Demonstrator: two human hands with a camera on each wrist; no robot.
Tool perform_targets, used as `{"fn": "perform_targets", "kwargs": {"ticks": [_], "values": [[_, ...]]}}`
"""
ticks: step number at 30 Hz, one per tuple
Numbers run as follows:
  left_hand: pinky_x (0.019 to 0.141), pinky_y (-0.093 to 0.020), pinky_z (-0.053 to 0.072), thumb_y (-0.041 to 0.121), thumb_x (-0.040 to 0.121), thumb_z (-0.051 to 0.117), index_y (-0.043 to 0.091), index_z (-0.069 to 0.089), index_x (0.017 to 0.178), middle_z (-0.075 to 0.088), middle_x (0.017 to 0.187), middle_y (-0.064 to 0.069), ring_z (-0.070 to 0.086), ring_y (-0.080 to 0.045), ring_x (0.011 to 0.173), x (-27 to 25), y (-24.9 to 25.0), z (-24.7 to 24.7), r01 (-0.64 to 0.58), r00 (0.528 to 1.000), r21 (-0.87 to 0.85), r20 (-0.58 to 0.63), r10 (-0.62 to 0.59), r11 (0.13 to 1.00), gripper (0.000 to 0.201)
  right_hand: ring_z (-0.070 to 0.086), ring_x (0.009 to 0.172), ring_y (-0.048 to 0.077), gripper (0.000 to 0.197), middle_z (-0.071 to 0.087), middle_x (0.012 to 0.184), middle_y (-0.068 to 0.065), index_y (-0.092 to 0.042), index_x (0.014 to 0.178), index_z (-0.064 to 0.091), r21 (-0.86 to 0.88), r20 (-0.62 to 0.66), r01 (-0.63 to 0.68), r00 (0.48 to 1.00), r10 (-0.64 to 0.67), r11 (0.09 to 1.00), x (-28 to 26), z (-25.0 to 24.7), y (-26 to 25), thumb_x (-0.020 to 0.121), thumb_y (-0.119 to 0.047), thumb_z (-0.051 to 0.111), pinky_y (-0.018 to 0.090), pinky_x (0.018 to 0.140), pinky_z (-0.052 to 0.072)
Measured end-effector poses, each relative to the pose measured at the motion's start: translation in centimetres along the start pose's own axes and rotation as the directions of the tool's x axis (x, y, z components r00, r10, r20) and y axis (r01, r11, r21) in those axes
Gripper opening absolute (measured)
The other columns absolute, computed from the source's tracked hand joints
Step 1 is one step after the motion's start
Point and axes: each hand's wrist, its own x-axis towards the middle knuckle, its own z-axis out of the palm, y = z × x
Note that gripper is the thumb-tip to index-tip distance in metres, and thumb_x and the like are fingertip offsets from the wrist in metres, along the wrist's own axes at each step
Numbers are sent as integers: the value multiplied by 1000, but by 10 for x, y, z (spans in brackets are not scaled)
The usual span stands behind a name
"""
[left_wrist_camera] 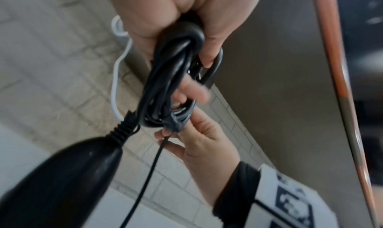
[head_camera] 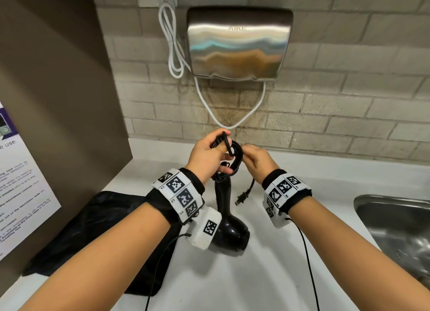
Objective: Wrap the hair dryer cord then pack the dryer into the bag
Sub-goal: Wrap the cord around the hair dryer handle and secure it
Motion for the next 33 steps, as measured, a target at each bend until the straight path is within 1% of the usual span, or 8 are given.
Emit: {"fn": "perform_targets", "kwargs": {"ticks": [6, 10, 14, 19, 22, 27, 30, 33], "values": [[30, -15, 35, 5, 94, 49, 25, 56, 96, 53, 80, 0, 49, -5, 40, 1, 0, 2, -26, 999, 111, -25, 29, 993, 21, 51, 83, 18, 18, 62, 91, 18, 3, 98, 64, -4, -107, -76, 991, 75, 997, 8, -6, 5, 89, -3, 49, 14, 74, 33], [31, -14, 30, 4, 95, 47, 23, 56, 100, 53, 82, 1, 47, -7, 40, -4, 1, 1, 18, 999, 69, 30, -20, 997, 22, 58, 87, 25, 17, 64, 93, 19, 2, 97, 65, 13, -140, -123, 982, 123, 992, 11, -10, 10, 90, -5, 51, 19, 77, 36], [32, -12, 23, 8, 95, 43, 23, 58, 94, 52, 83, 0, 37, -7, 38, -7, 5, -3, 94, 991, -25, 93, -91, 995, 21, 60, 90, 28, 17, 66, 95, 19, 2, 98, 65, 19, -147, -161, 976, 162, 987, 14, -14, 10, 91, -5, 51, 20, 78, 37], [33, -10, 19, 26, 91, 55, 26, 61, 90, 52, 81, 5, 31, -4, 34, -11, 4, -4, 105, 993, 8, 44, -105, 994, 7, 60, 94, 29, 18, 66, 97, 20, 2, 99, 66, -35, -151, -136, 980, 129, 990, 21, -25, 1, 90, -3, 52, 18, 80, 36], [33, -12, 23, 19, 90, 57, 26, 62, 85, 53, 75, 6, 31, -5, 34, -10, 1, -5, 94, 994, 51, 53, -97, 994, 10, 59, 96, 31, 19, 65, 99, 20, 3, 102, 66, -131, -107, -95, 991, 81, 987, 25, -38, -6, 89, -5, 53, 22, 83, 38], [42, -23, 51, 18, 91, 57, 23, 60, 95, 53, 82, 5, 35, -3, 36, -12, 2, -4, 149, 978, 101, 131, -161, 984, 7, 59, 91, 36, 20, 66, 92, 21, 2, 96, 68, -271, -134, 6, 990, -44, 963, 22, -59, -19, 85, -8, 54, 38, 84, 45], [44, -24, 53, 21, 90, 57, 16, 61, 98, 53, 87, 4, 35, -3, 36, -10, 3, -3, 212, 957, 133, 171, -233, 968, 9, 60, 89, 38, 22, 67, 87, 19, 1, 91, 69, -315, -193, 36, 976, -101, 948, 22, -67, -27, 82, -11, 53, 36, 82, 43], [45, -24, 54, 23, 90, 57, 3, 59, 113, 56, 95, -1, 35, -3, 35, -10, 5, -3, 255, 938, 159, 200, -284, 954, 30, 59, 89, 40, 19, 67, 84, 17, 0, 88, 70, -366, -217, 83, 961, -172, 927, 23, -74, -37, 81, -8, 55, 40, 83, 44]]}}
